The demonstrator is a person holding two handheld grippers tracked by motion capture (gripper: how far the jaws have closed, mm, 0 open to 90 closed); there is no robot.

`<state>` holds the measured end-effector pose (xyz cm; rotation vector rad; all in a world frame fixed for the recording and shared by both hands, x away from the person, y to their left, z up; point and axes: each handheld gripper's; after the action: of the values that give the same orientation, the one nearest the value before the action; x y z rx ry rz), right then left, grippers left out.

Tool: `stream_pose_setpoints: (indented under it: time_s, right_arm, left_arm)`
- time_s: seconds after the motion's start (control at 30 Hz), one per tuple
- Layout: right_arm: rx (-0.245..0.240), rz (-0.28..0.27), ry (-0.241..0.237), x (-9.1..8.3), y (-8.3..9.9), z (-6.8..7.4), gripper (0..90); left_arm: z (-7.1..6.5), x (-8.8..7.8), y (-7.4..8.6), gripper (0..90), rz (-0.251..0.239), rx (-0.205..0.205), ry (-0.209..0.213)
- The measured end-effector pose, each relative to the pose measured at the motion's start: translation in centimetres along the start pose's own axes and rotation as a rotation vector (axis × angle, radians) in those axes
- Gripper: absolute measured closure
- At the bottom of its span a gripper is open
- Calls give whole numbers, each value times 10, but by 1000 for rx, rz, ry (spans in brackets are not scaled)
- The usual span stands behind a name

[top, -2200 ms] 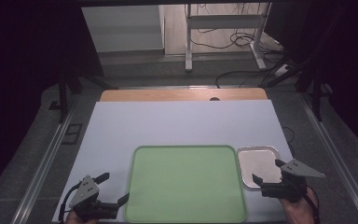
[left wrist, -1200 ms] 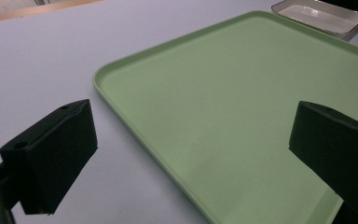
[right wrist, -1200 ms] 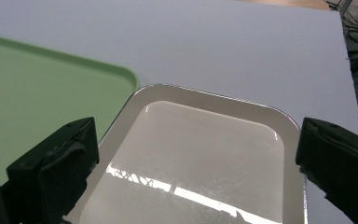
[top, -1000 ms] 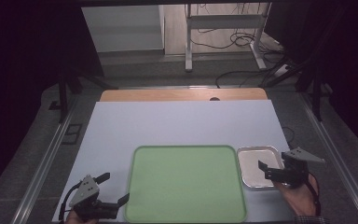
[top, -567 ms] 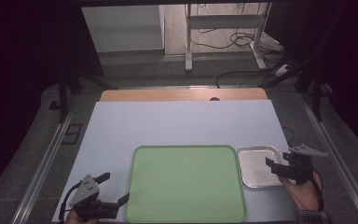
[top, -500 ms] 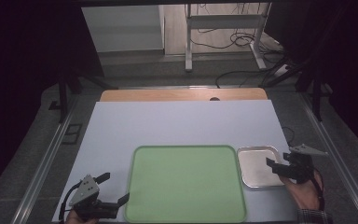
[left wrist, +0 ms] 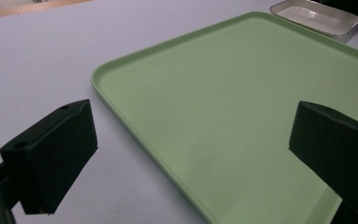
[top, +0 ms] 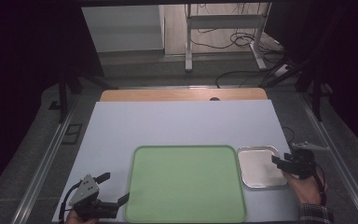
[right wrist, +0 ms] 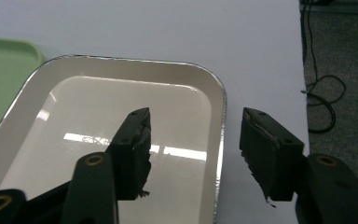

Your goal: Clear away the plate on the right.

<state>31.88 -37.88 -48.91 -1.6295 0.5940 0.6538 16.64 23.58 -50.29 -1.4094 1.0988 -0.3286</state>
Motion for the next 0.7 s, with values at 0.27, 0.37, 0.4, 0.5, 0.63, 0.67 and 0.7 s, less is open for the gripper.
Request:
stream_pose_setpoints:
  time_s: [0.27,0.37,0.4,0.5,0.63,0.67,0.7]
  right_arm:
    - [46,79,-4,9,-2,-9,647]
    - [68,103,-15,13,-2,-12,704]
    - [74,109,-25,14,-2,-13,724]
    - [96,132,-41,18,-3,-16,771]
    - [124,161,-74,23,-2,-19,855]
    - [133,168,-87,24,-3,-20,859]
    - [142,173,-96,24,-3,-21,865]
  left_arm:
    - [0,0,0,8,-1,-1,2]
    - [0,0,0,9,-1,-1,2]
    - [0,0,0,9,-1,-1,2]
    - [0,0,0,9,0,-2,3]
    - [1,0,0,9,-1,-4,3]
    - [1,0,0,9,-1,-4,3]
    - [1,0,0,9,-1,-4,3]
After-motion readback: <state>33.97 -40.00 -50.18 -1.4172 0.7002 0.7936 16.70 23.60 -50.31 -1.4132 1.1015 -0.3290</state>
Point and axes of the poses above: each handheld gripper's, and its own axes: x roughly forward along the jaws, y roughly out of its underside, z roughly to its left, and after that the axes turned 14 degrees about y, right-handed
